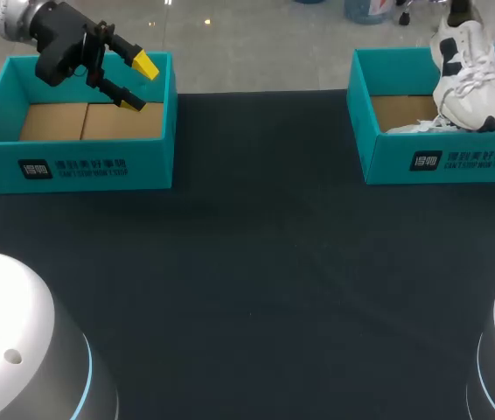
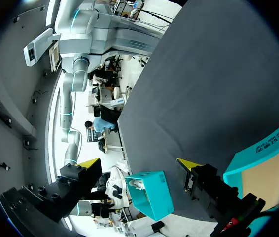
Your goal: Take the shoe out of the shoebox, open the shoe tongue, remove and reinsert the insole, then place the shoe into the shoebox
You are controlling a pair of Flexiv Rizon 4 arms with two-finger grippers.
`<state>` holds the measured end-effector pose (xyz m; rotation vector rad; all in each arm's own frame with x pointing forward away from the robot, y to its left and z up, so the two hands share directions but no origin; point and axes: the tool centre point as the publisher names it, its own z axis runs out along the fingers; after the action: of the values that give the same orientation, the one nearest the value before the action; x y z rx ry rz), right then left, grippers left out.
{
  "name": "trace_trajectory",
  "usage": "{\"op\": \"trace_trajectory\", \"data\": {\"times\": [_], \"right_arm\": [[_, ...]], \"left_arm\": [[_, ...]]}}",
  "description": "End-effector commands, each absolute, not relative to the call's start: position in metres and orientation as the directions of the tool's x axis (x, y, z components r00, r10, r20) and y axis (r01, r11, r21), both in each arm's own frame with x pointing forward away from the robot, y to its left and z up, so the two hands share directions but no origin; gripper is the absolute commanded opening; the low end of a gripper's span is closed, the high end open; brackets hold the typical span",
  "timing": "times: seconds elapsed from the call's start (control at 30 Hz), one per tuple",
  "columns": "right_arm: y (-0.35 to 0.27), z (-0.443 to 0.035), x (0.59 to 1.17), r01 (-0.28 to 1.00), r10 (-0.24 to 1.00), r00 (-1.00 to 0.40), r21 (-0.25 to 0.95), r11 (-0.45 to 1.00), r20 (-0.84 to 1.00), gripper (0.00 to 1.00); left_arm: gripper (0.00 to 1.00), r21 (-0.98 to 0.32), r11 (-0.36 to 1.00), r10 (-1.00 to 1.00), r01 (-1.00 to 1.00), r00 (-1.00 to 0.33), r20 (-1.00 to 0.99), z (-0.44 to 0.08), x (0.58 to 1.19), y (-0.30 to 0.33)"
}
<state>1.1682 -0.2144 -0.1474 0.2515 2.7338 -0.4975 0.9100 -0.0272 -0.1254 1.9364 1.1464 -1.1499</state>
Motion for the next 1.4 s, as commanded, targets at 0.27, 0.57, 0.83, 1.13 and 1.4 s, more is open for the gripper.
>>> {"op": "trace_trajectory", "data": {"times": [0.27,0.57,0.83,1.13,1.4], "right_arm": [[-0.251,-0.152,1.172,0.230,0.119,-0.940,-0.336,0.914,-0.321,0.00],[-0.294,-0.159,1.186,0.216,0.131,-0.958,-0.347,0.912,-0.254,0.00],[-0.307,-0.156,1.189,0.451,0.370,-0.885,-0.326,0.831,-0.283,0.00],[-0.321,-0.153,1.186,0.905,0.880,-0.407,-0.242,0.351,-0.246,0.00],[-0.324,-0.151,1.182,0.996,0.994,-0.009,-0.093,-0.002,-0.113,0.00]], "left_arm": [[1.00,0.067,-0.443,0.371,0.894,0.251,-0.894,-0.125,0.910,-0.027],[1.00,0.067,-0.443,0.371,0.894,0.251,-0.894,-0.125,0.910,-0.027],[1.00,0.067,-0.443,0.371,0.894,0.251,-0.894,-0.125,0.910,-0.027],[1.00,0.067,-0.443,0.371,0.894,0.251,-0.894,-0.125,0.910,-0.027],[1.00,0.067,-0.443,0.371,0.894,0.251,-0.894,-0.125,0.910,-0.027]]}}
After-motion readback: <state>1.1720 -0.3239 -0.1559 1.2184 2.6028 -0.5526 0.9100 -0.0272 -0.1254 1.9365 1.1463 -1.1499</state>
